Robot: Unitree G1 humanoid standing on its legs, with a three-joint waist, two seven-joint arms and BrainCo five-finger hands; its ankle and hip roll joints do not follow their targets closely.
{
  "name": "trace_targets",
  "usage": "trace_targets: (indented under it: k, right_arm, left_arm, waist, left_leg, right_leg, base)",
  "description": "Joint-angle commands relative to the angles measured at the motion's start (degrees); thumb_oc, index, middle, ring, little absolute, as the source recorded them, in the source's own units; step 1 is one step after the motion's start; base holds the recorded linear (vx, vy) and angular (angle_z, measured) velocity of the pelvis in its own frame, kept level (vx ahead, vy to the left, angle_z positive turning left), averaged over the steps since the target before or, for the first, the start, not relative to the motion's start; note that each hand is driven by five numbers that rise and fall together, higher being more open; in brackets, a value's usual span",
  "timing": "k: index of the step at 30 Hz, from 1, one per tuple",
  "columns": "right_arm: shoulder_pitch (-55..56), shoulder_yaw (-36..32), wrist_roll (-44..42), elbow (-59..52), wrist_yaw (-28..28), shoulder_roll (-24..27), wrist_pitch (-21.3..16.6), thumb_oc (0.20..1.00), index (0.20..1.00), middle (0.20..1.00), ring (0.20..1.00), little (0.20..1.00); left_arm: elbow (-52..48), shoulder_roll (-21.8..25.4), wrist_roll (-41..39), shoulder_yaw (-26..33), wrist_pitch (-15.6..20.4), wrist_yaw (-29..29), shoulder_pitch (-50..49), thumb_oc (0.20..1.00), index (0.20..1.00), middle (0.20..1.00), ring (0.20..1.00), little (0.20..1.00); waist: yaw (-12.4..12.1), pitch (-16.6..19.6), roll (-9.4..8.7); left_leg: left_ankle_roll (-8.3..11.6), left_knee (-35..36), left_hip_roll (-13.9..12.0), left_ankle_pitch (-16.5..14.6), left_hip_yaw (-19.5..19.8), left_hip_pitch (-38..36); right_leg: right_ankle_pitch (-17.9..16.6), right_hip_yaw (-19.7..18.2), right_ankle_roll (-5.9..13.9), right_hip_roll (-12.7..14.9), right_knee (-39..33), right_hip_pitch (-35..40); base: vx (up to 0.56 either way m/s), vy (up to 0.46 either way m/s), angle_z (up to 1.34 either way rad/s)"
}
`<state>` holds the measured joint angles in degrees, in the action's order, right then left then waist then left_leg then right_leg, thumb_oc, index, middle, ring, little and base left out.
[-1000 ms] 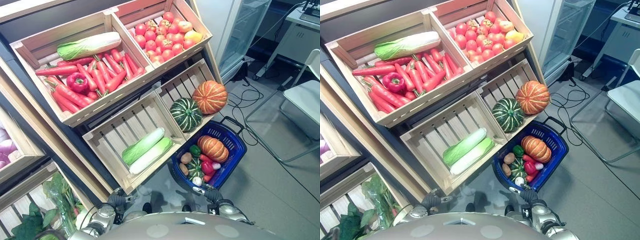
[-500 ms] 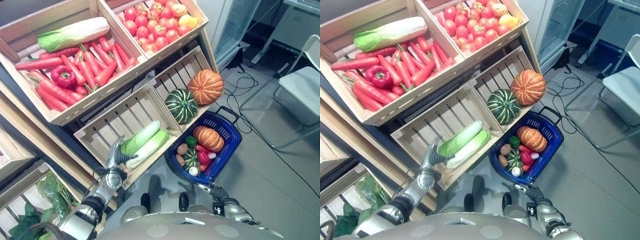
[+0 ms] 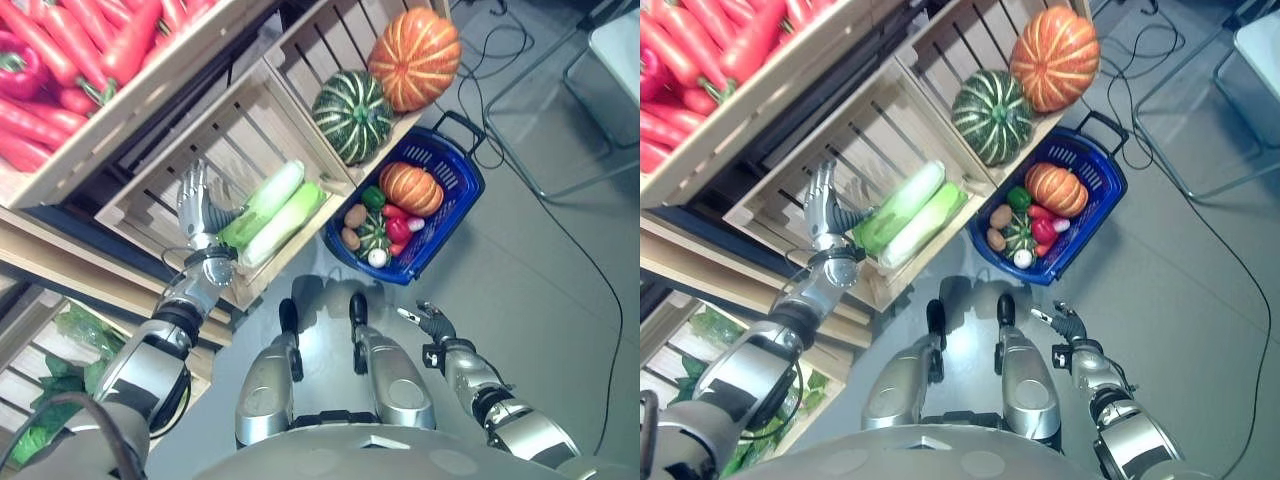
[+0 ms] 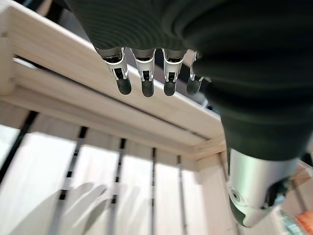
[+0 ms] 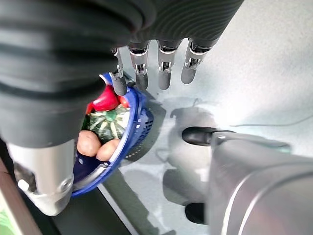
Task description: Pick up fruits and vegetables into the basket
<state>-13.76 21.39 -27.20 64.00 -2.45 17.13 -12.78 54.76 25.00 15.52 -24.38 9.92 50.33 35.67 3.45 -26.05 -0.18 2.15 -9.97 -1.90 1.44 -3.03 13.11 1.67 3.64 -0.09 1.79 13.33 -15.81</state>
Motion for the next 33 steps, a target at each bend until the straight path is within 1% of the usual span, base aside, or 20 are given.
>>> trace_targets:
  k: [1,2,8,14,19,24,27,28,30,33]
  right_arm:
    - [2.33,2.05,-4.61,-6.24,-1.46,1.73,-3.10,1.000,1.000,1.000,1.000,1.000]
    - [1.72,2.12,-5.48,-7.73,-1.87,1.98,-3.44,1.000,1.000,1.000,1.000,1.000]
    - [-0.65,2.19,-6.89,-10.88,-2.12,2.95,-5.01,1.000,1.000,1.000,1.000,1.000]
    - [-1.60,2.56,-7.78,-14.06,-3.56,3.92,-5.44,1.000,1.000,1.000,1.000,1.000]
    - [-1.01,1.85,-9.12,-15.77,-3.96,4.65,-5.89,1.000,1.000,1.000,1.000,1.000]
    - [0.32,1.35,-10.46,-16.29,-3.69,4.59,-6.76,1.000,1.000,1.000,1.000,1.000]
    - [1.27,1.38,-10.77,-17.39,-4.37,4.19,-7.03,1.000,1.000,1.000,1.000,1.000]
    - [1.27,1.38,-10.77,-17.39,-4.37,4.19,-7.03,1.000,1.000,1.000,1.000,1.000]
    - [1.64,1.34,-10.69,-18.26,-4.46,4.10,-6.78,1.000,1.000,1.000,1.000,1.000]
    - [1.98,1.44,-10.95,-18.19,-3.98,4.13,-7.66,1.000,1.000,1.000,1.000,1.000]
  left_arm:
    - [0.75,1.44,-0.93,-0.53,-1.56,2.96,2.84,1.000,1.000,1.000,1.000,1.000]
    - [1.36,2.27,-1.30,-0.80,-2.08,3.15,4.59,1.000,1.000,1.000,1.000,1.000]
    - [3.98,4.88,-3.17,-1.80,-3.69,2.47,11.57,1.000,1.000,1.000,1.000,1.000]
    - [4.74,6.61,-2.25,-2.83,-5.83,4.35,16.51,1.000,1.000,1.000,1.000,1.000]
    - [5.07,7.32,-2.85,-3.50,-9.07,7.10,18.99,1.000,1.000,1.000,1.000,1.000]
    - [6.11,7.59,-3.50,-2.26,-11.13,9.68,19.77,1.000,1.000,1.000,1.000,1.000]
    - [6.96,7.72,-3.41,-1.81,-13.81,10.33,19.47,1.000,1.000,1.000,1.000,1.000]
    - [6.96,7.72,-3.41,-1.81,-13.81,10.33,19.47,1.000,1.000,1.000,1.000,1.000]
    - [7.01,7.55,-3.46,-1.74,-16.03,11.22,19.29,1.000,1.000,1.000,1.000,1.000]
    - [7.86,7.79,-4.46,-1.81,-17.23,11.64,19.20,1.000,1.000,1.000,1.000,1.000]
  waist:
    - [1.58,0.37,-1.59]
    - [1.83,-0.55,-1.89]
    - [2.75,-3.65,-2.64]
    - [3.48,-3.74,-2.92]
    - [4.09,-3.74,-2.96]
    - [4.27,-3.74,-3.13]
    - [4.32,-3.74,-3.32]
    - [4.32,-3.74,-3.32]
    - [4.39,-3.74,-3.48]
    - [4.49,-3.74,-3.54]
  left_leg:
    - [-1.26,-12.91,2.10,-4.75,0.11,9.69]
    - [-1.33,-15.06,1.91,-5.39,-0.29,12.05]
    - [-1.47,-21.08,1.56,-6.92,-1.28,19.64]
    - [-2.12,-27.15,1.15,-8.89,-2.16,27.75]
    - [-2.33,-31.53,0.74,-10.47,-2.22,32.16]
    - [-2.48,-33.02,1.00,-11.19,-2.15,33.83]
    - [-2.35,-32.98,1.30,-11.04,-2.08,34.71]
    - [-2.35,-32.98,1.29,-11.04,-2.08,34.71]
    - [-2.25,-32.55,1.52,-10.76,-2.01,34.88]
    - [-2.36,-32.40,1.44,-10.77,-2.23,35.11]
  right_leg:
    - [3.83,0.53,-0.66,0.01,8.80,-4.49]
    - [4.38,0.60,-0.73,0.06,10.89,-6.75]
    - [5.51,0.33,-0.63,0.12,17.47,-14.45]
    - [6.81,0.01,-0.80,-0.60,24.38,-23.38]
    - [7.86,-0.08,-0.84,-0.67,28.87,-28.01]
    - [8.13,0.15,-0.75,-0.48,30.40,-29.87]
    - [7.59,-0.17,-0.58,-0.72,29.71,-30.60]
    - [7.59,-0.17,-0.58,-0.72,29.71,-30.60]
    - [7.28,-0.31,-0.44,-0.95,29.32,-30.81]
    - [7.27,-0.32,-0.37,-1.04,29.24,-31.16]
  base:
    - [-0.12,0.002,0.06]
    - [-0.12,0.004,0.05]
    - [-0.07,0.019,-0.03]
    - [-0.03,-0.001,-0.05]
    - [0.00,-0.001,0.01]
    - [0.05,-0.027,0.00]
    - [0.05,-0.023,0.00]
    - [0.04,-0.010,-0.02]
    - [0.02,-0.003,-0.01]
    - [0.00,0.000,0.00]
